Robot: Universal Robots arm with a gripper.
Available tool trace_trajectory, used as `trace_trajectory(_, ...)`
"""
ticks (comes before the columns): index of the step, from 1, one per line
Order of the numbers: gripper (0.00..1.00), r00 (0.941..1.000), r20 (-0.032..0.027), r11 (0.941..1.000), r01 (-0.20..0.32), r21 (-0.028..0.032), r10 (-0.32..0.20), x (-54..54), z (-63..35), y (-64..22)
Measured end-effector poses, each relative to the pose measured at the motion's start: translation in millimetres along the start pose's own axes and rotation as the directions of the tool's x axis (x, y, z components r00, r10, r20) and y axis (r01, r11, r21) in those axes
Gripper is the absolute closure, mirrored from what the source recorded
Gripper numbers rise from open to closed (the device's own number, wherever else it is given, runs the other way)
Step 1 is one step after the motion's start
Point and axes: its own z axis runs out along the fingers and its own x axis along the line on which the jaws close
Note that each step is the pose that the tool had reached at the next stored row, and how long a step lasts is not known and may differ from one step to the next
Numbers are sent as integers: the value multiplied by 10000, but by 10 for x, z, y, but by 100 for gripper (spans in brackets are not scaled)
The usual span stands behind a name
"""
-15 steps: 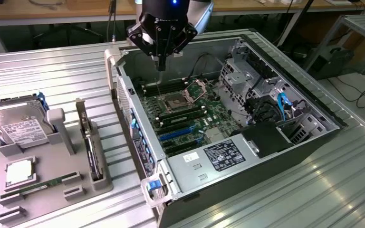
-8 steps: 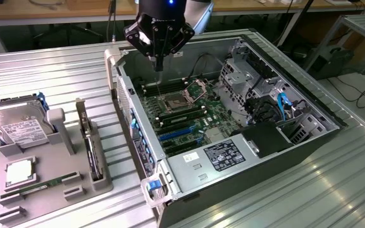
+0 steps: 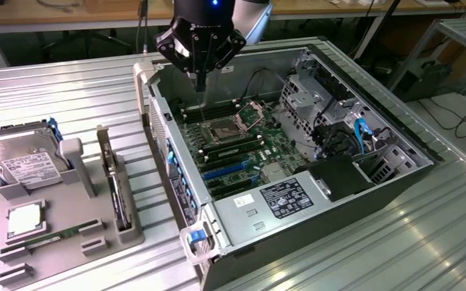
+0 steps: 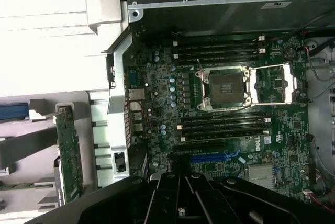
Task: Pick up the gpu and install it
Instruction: 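Reach for the gpu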
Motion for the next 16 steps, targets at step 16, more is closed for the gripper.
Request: trace_trajectory(16,89,10000,0,10000,-1,0,1,158,-5,-14)
